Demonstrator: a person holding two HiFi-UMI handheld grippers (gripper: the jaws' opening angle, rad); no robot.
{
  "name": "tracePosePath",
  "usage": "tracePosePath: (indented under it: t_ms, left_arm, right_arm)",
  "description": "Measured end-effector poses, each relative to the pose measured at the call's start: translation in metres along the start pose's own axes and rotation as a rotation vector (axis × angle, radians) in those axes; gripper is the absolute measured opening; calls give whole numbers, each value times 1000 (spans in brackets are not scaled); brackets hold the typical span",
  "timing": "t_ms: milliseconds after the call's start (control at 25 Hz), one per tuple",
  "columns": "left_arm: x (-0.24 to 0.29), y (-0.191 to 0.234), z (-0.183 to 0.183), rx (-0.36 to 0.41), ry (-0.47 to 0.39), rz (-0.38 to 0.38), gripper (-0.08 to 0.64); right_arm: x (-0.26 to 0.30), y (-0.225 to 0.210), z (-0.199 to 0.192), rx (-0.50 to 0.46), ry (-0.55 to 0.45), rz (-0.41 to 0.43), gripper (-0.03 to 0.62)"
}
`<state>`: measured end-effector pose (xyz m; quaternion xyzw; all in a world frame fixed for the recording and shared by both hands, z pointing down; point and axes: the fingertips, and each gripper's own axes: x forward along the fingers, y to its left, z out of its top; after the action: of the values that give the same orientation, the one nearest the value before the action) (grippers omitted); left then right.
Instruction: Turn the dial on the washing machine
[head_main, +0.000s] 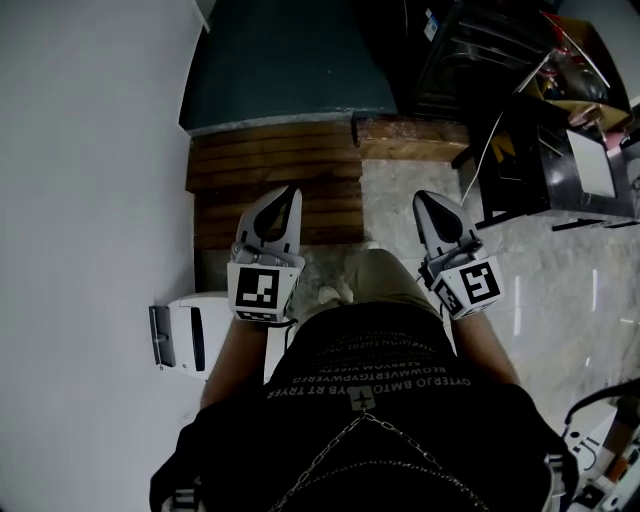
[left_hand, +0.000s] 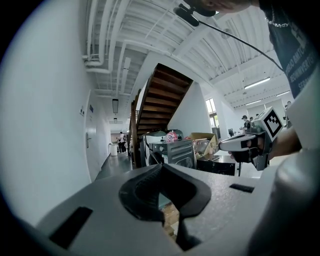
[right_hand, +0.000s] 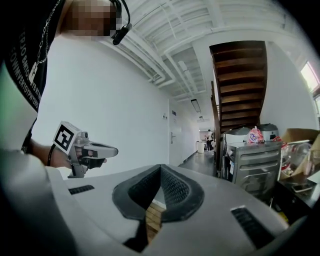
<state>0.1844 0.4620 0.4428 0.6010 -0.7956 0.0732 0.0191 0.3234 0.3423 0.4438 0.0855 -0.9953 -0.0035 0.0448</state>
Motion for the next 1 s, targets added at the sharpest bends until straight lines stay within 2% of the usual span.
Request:
tracePosePath:
  t_ms: [280, 480, 800, 1000]
  left_arm:
    - [56, 2, -3, 13, 38, -42, 6]
    - [106, 29, 1, 54, 41, -38, 6]
    - [202, 65, -5, 62, 52, -58, 6]
    - [266, 77, 10, 74, 32, -80, 6]
  right_arm:
    - [33, -47, -12, 51, -3, -30, -5]
    - [84, -82, -18, 84, 2, -16, -5]
    - [153, -141, -36, 107, 40, -30, -5]
    - [193, -187, -25, 99, 28, -34, -4]
